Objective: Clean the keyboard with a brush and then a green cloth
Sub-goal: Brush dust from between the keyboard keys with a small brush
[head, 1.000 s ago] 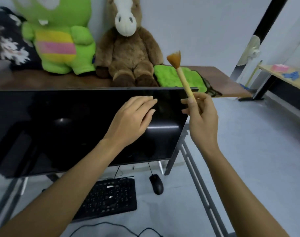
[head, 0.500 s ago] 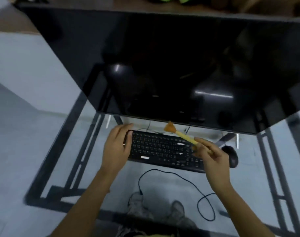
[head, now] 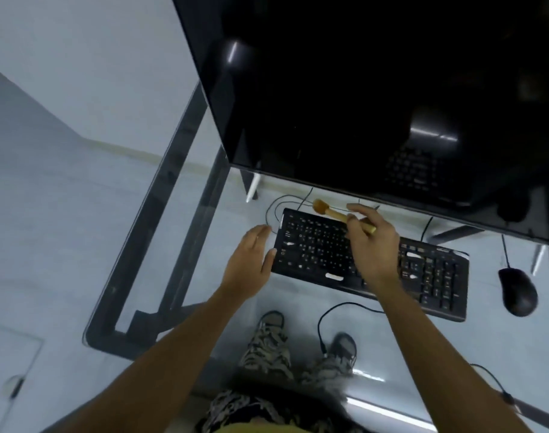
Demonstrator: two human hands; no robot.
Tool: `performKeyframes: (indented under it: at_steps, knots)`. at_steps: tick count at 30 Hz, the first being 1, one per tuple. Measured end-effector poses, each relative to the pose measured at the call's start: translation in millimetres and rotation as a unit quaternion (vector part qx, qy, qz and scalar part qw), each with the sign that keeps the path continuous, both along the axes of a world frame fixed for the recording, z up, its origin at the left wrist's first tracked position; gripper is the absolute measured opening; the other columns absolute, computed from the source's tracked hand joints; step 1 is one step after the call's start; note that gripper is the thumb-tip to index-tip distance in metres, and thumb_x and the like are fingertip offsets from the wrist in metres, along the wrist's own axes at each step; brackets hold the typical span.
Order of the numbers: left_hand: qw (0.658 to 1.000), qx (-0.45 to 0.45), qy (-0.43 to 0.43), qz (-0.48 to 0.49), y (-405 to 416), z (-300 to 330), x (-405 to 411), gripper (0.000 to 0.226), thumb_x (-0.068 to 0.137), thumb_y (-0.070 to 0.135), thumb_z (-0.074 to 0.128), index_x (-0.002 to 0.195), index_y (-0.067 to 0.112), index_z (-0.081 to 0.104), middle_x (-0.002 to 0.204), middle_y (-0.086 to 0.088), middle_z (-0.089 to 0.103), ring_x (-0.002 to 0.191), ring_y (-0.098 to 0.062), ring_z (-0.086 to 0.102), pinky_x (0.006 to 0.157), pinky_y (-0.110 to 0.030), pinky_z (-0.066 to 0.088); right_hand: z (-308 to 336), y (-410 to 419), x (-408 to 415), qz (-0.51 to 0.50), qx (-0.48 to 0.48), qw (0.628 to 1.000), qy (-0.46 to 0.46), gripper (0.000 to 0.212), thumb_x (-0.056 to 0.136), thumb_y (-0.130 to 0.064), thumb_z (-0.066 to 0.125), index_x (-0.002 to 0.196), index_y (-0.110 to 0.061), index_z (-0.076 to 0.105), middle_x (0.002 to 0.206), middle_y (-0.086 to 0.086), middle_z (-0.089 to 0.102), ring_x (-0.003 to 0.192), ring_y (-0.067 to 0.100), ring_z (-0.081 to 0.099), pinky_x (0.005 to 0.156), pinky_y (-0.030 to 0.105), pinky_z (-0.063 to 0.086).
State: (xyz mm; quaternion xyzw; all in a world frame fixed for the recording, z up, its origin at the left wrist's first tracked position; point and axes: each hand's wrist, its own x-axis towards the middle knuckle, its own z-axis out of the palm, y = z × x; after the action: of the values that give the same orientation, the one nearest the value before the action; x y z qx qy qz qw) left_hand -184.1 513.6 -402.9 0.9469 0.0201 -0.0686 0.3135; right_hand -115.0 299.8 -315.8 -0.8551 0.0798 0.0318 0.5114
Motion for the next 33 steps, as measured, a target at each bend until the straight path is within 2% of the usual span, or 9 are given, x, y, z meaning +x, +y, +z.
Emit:
performKeyframes:
  at_steps: [7, 11, 15, 19, 22, 25, 27, 30, 33]
  knots:
    - [0.998, 0.026, -0.028, -0.042, 3, -15, -4, 0.052, 0.101, 0.033, 0.029, 0.143, 0.004, 0.038, 0.150, -0.011, 0.038, 0.142, -0.022, 0.028, 0.118, -0.034, 0.016, 3, 19, 16, 0.174, -0.134, 0.975, -0.024, 0.019, 0.086, -0.012, 0.064, 0.100, -0.017, 0.075, 0.074, -0.001, 0.071, 0.049, 0.004, 0.054, 0.048, 0.007, 0.038]
    - [0.998, 0.024, -0.029, -0.044, 4, -15, -4, 0.052, 0.101, 0.033, 0.027, 0.143, 0.005, 0.039, 0.151, -0.011, 0.037, 0.144, -0.022, 0.026, 0.118, -0.032, 0.012, 9, 29, 26, 0.197, -0.163, 0.965, -0.057, 0.014, 0.085, -0.014, 0.066, 0.093, -0.016, 0.077, 0.082, -0.002, 0.073, 0.056, 0.004, 0.058, 0.057, 0.015, 0.045]
    - [0.998, 0.023, -0.034, -0.057, 6, -16, -5, 0.052, 0.101, 0.033, 0.028, 0.143, 0.005, 0.039, 0.151, -0.011, 0.037, 0.144, -0.022, 0.025, 0.119, -0.034, 0.013, 12, 35, 34, 0.247, -0.177, 0.952, -0.028, 0.014, 0.085, -0.017, 0.065, 0.092, -0.021, 0.076, 0.078, -0.008, 0.068, 0.055, 0.009, 0.059, 0.053, 0.008, 0.041]
    - [0.998, 0.023, -0.036, -0.055, 4, -18, -2, 0.051, 0.101, 0.032, 0.029, 0.143, 0.005, 0.039, 0.151, -0.011, 0.036, 0.144, -0.022, 0.024, 0.119, -0.034, 0.014, 13, 15, 36, 0.204, -0.293, 0.931, -0.072, 0.013, 0.085, -0.018, 0.065, 0.092, -0.020, 0.076, 0.077, 0.002, 0.072, 0.059, 0.018, 0.062, 0.057, 0.027, 0.052]
    - [0.998, 0.022, -0.036, -0.057, 4, -20, -4, 0.051, 0.101, 0.032, 0.029, 0.143, 0.005, 0.039, 0.152, -0.011, 0.036, 0.144, -0.022, 0.024, 0.120, -0.035, 0.015, 15, 8, 23, 0.195, -0.181, 0.964, -0.032, 0.022, 0.088, -0.010, 0.062, 0.103, -0.020, 0.074, 0.066, -0.013, 0.068, 0.047, 0.013, 0.052, 0.048, 0.017, 0.044]
    - [0.997, 0.011, -0.044, -0.058, 5, -18, -5, 0.050, 0.101, 0.030, 0.027, 0.142, 0.005, 0.042, 0.151, -0.011, 0.038, 0.144, -0.023, 0.026, 0.120, -0.037, 0.017, 8, 1, 8, 0.194, -0.158, 0.968, 0.016, 0.024, 0.090, -0.011, 0.060, 0.108, -0.022, 0.072, 0.071, -0.004, 0.071, 0.047, 0.018, 0.056, 0.047, 0.023, 0.049]
    - [0.997, 0.009, -0.048, -0.063, 5, -17, -5, 0.048, 0.100, 0.026, 0.025, 0.140, 0.006, 0.044, 0.150, -0.012, 0.038, 0.143, -0.024, 0.027, 0.119, -0.037, 0.015, 9, -5, 1, 0.166, -0.157, 0.973, 0.039, 0.020, 0.088, -0.013, 0.061, 0.097, -0.025, 0.074, 0.075, 0.002, 0.074, 0.049, 0.018, 0.060, 0.051, 0.029, 0.054]
    - [0.996, 0.014, -0.051, -0.070, 6, -18, -6, 0.046, 0.100, 0.023, 0.026, 0.138, 0.007, 0.046, 0.150, -0.014, 0.038, 0.143, -0.027, 0.027, 0.119, -0.039, 0.016, 17, -2, -19, 0.202, -0.094, 0.968, 0.111, 0.026, 0.087, -0.015, 0.062, 0.075, -0.035, 0.074, 0.053, -0.005, 0.066, 0.042, 0.017, 0.045, 0.044, 0.026, 0.036]
    - [0.996, 0.025, -0.048, -0.067, 7, -19, -7, 0.046, 0.099, 0.023, 0.027, 0.137, 0.007, 0.047, 0.150, -0.015, 0.038, 0.143, -0.028, 0.028, 0.118, -0.040, 0.019, 16, 0, -36, 0.125, -0.085, 0.988, 0.028, 0.023, 0.088, -0.015, 0.057, 0.090, -0.031, 0.074, 0.065, -0.017, 0.069, 0.043, 0.005, 0.045, 0.044, 0.017, 0.033]
